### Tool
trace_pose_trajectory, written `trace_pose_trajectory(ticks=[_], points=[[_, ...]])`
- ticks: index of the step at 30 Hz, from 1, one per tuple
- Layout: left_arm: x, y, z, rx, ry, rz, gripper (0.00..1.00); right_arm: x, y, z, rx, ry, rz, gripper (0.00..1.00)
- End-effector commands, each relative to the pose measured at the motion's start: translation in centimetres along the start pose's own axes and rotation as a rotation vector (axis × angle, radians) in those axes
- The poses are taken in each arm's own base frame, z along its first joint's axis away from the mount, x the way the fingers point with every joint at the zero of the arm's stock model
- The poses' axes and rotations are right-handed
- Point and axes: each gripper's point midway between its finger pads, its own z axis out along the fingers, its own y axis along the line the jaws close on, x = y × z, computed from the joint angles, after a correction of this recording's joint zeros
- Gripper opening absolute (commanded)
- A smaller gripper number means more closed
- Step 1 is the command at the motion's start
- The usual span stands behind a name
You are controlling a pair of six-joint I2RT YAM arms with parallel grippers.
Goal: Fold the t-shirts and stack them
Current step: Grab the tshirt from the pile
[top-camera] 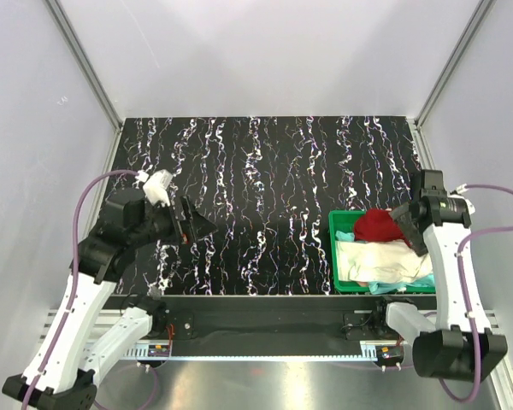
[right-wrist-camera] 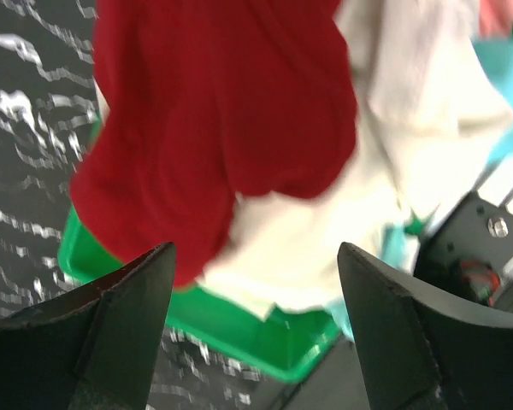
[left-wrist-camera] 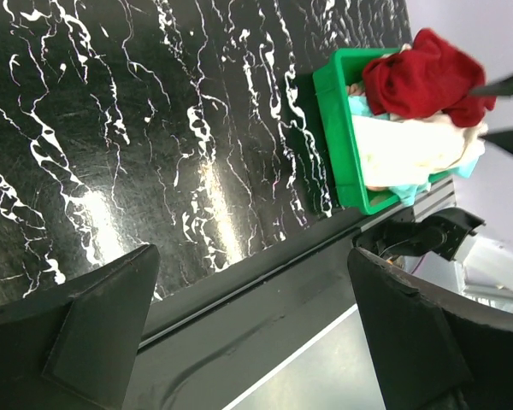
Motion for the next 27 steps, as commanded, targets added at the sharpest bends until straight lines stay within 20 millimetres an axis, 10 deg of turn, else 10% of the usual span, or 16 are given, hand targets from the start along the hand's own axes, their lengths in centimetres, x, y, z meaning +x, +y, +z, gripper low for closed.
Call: trace_pose_trajectory(ticks=[1, 10, 15, 18, 23, 27], points=[[-1.7, -2.0, -0.7, 0.068, -0.025, 0.086, 0.99, -4.4, 2.2, 1.5, -0.033, -0.189, 0.015, 0.83], [-2.4, -1.7, -1.2, 0.013, -0.027, 0.148, 0.99, -4.6, 3.6, 5.2, 0.034, -0.152, 0.103, 0.53], [-2.7, -1.8, -1.7, 0.002, -0.033, 0.151, 0.99, -6.6, 3.5, 4.7, 0.07, -0.198, 0.129, 0.0], [-3.0, -2.0, -1.8, -0.006, -0.037, 0.146, 0.99, -8.3, 4.4, 3.1, 0.031, -0.244, 0.134, 0.0], [-3.4, -2.5, -2.1, -0.001, -0.038, 0.125, 0.99, -15.0, 12.9, -6.8, -0.438, -0.399, 0.129, 0.0], [-4.1, -2.9, -2.5, -0.002, -0.069, 0.102, 0.99, -19.1, 19.1, -20.0, -0.784, -0.514, 0.121, 0.0]])
